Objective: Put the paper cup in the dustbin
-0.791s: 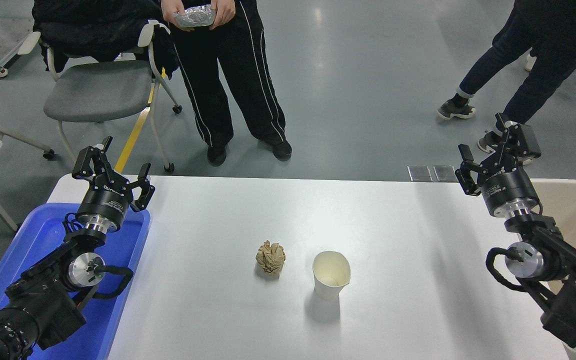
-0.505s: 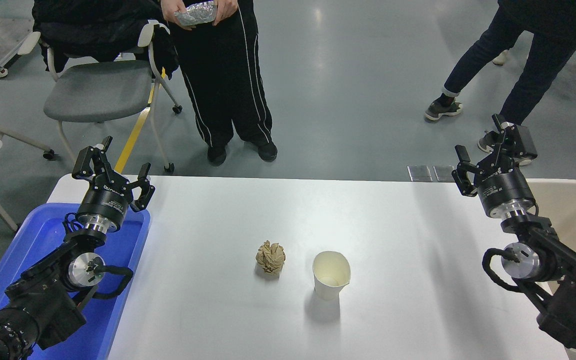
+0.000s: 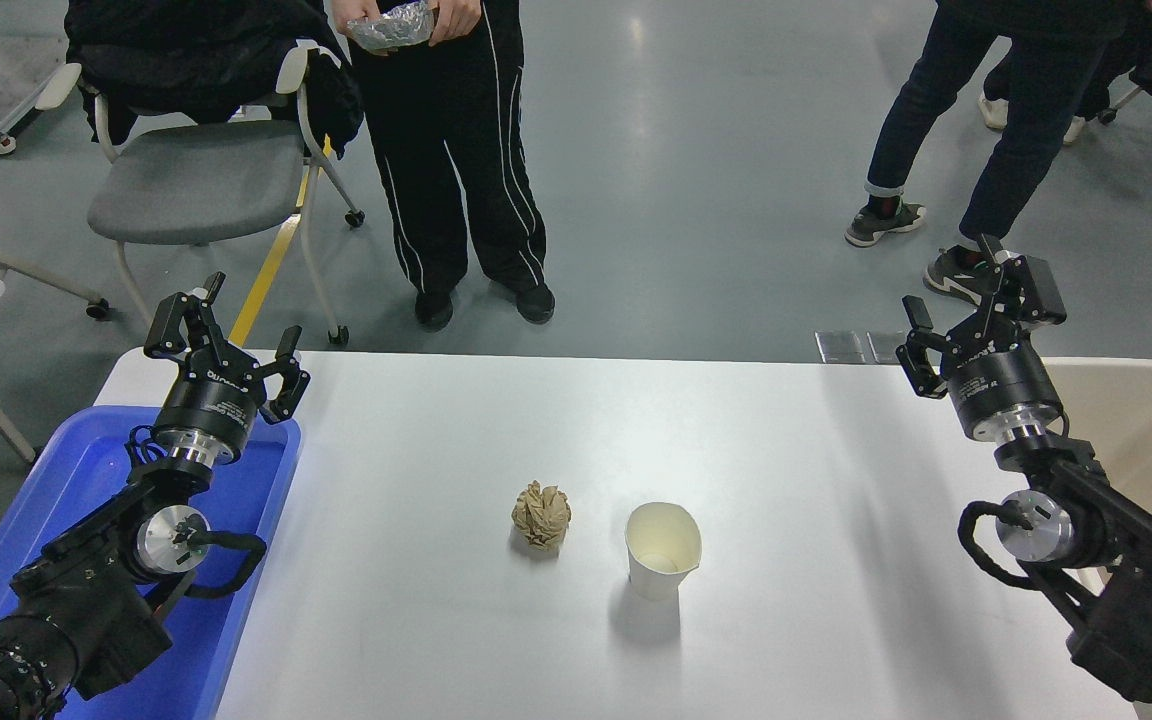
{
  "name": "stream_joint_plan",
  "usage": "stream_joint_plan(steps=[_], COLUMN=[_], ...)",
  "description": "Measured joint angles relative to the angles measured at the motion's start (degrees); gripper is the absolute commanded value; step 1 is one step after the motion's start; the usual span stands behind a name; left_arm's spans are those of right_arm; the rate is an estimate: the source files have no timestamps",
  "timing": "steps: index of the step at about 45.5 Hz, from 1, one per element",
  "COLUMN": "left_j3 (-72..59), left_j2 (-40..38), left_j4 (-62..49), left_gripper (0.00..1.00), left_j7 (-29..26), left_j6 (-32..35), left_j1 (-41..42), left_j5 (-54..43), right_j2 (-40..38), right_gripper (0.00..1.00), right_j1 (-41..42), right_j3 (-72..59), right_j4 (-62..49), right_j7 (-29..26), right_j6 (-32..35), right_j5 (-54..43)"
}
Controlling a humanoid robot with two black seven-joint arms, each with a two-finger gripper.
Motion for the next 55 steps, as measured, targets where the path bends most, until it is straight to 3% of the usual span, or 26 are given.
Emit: stream_joint_plan(steps=[43, 55], left_j3=[0.00, 0.00], left_j2=[0.03, 0.04], left_j4=[-0.01, -0.02], left_gripper=[1.00, 1.00], left_j7=[0.00, 0.00], left_j6=[0.00, 0.00], left_j1=[0.00, 0.00], left_j5=[0.00, 0.01], right_j2=[-2.23, -6.06], right_gripper=[1.00, 1.00], right_j1=[0.26, 5.28], right_j3=[-0.46, -7.35], right_j4=[-2.84, -3.71], right_j7=[0.05, -0.50], right_j6=[-0.18, -0.31], right_j5=[0.00, -0.01])
